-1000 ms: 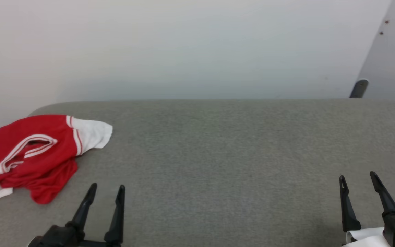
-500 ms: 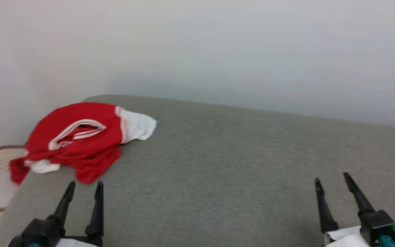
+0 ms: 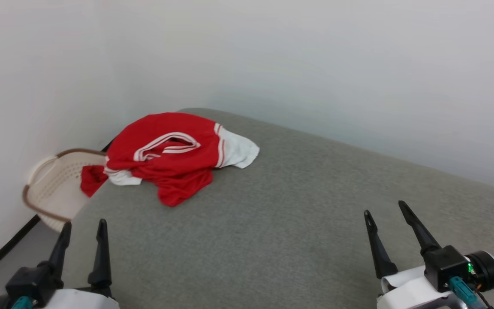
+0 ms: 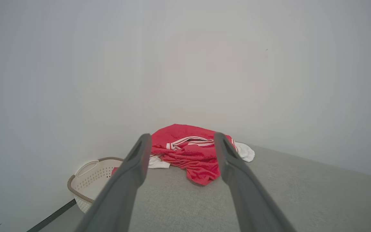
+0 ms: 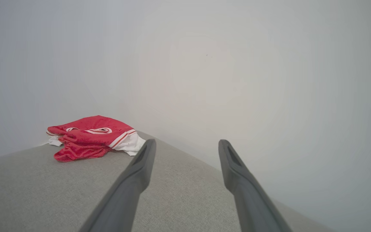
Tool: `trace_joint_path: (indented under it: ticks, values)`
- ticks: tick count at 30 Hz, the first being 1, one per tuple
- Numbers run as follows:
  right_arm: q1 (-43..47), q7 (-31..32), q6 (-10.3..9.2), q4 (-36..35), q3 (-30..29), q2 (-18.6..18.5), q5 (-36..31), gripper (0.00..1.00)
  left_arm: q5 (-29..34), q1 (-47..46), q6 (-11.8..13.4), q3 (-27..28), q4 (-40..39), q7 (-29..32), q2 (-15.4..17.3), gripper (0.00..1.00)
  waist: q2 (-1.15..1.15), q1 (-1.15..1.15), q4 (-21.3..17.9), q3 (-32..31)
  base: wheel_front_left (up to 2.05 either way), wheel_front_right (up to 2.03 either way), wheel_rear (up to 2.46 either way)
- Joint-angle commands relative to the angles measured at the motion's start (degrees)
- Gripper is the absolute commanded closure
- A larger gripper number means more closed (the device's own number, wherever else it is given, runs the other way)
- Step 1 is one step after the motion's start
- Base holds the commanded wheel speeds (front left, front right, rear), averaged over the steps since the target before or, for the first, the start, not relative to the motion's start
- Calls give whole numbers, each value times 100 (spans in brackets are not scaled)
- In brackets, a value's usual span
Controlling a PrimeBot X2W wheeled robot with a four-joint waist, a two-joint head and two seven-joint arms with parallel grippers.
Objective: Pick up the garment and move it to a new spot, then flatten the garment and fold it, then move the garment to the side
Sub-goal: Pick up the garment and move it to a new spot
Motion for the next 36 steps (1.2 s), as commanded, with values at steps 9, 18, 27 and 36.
trace_joint_path:
  ticks: [9, 18, 27, 36]
  values:
    - [-208, -5, 0, 128, 113, 7, -93, 0, -99, -129, 17, 34, 32, 11, -66, 0, 0, 0, 319, 190, 0, 0, 0]
    - [-230, -4, 0, 18, 82, -144, -221, 0, -616, -881, -41, -63, 16, 655, 208, 0, 0, 0, 96, 616, 0, 0, 0]
    - [-700, 197, -1, -440, 134, -570, -222, 0, -1690, -2339, -71, 144, 261, 1891, 755, 0, 0, 0, -515, 1781, 0, 0, 0]
    - [-1121, 350, -1, -975, 201, -821, -181, 0, -2244, -3686, 62, 169, 1224, 3184, 1251, 0, 0, 0, -986, 2750, 0, 0, 0]
